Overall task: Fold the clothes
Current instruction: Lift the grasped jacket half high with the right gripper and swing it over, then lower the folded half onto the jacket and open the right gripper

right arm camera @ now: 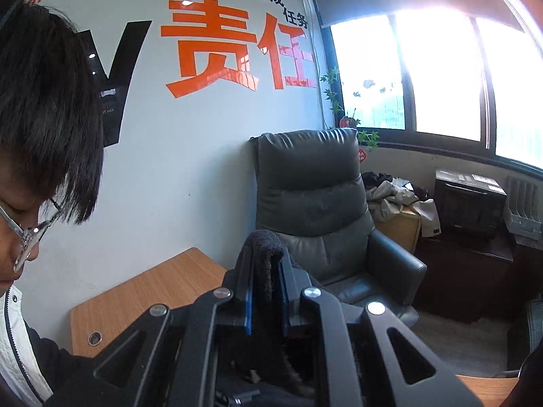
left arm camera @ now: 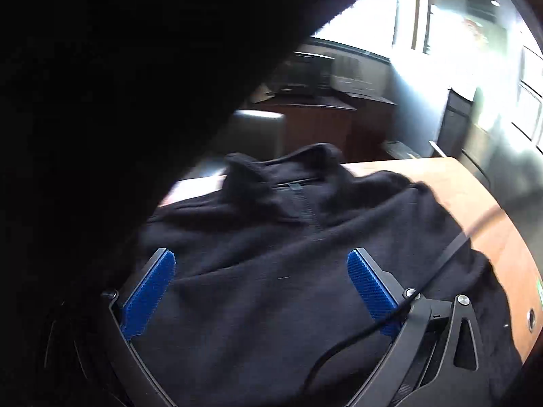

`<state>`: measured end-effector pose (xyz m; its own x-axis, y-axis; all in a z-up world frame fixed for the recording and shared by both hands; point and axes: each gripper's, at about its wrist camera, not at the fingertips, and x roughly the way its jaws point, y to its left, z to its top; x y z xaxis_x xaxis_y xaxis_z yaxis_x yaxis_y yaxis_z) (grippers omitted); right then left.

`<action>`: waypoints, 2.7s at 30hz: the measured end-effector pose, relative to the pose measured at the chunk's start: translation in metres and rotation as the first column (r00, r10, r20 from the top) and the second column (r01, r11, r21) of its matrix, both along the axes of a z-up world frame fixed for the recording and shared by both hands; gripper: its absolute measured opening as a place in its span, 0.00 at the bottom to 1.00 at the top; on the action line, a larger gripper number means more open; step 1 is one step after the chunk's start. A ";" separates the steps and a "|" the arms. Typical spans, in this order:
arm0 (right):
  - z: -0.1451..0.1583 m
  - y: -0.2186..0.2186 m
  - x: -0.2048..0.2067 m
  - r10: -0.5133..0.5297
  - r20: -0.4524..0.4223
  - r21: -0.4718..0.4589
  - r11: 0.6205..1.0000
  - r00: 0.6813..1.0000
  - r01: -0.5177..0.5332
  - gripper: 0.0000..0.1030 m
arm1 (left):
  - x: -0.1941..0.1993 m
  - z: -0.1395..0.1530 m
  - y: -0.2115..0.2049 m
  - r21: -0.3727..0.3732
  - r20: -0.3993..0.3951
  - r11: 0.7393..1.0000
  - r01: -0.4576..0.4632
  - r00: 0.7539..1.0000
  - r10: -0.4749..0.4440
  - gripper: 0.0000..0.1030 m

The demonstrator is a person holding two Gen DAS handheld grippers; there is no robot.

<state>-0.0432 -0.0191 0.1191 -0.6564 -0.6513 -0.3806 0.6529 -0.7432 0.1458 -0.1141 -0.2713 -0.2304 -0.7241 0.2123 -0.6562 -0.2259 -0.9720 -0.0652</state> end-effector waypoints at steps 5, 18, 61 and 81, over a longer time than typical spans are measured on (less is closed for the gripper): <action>-0.034 -0.007 -0.010 0.027 0.057 -0.043 0.999 0.998 -0.024 0.11 | 0.002 -0.009 -0.057 -0.016 0.054 1.000 -0.016 0.998 0.017 1.00; -0.052 -0.032 -0.044 0.085 0.096 -0.085 0.993 0.992 -0.077 0.12 | 0.043 0.016 -0.018 0.171 0.073 0.918 0.358 0.924 -0.374 1.00; -0.115 0.114 0.023 -0.206 0.333 0.052 0.978 0.920 0.201 0.12 | 0.197 0.107 -0.096 0.243 0.270 0.953 0.182 0.931 -0.247 1.00; -0.211 0.082 0.038 -0.290 0.159 0.295 0.926 0.944 0.235 0.12 | 0.086 0.049 -0.006 0.234 0.022 0.944 0.232 0.970 -0.243 1.00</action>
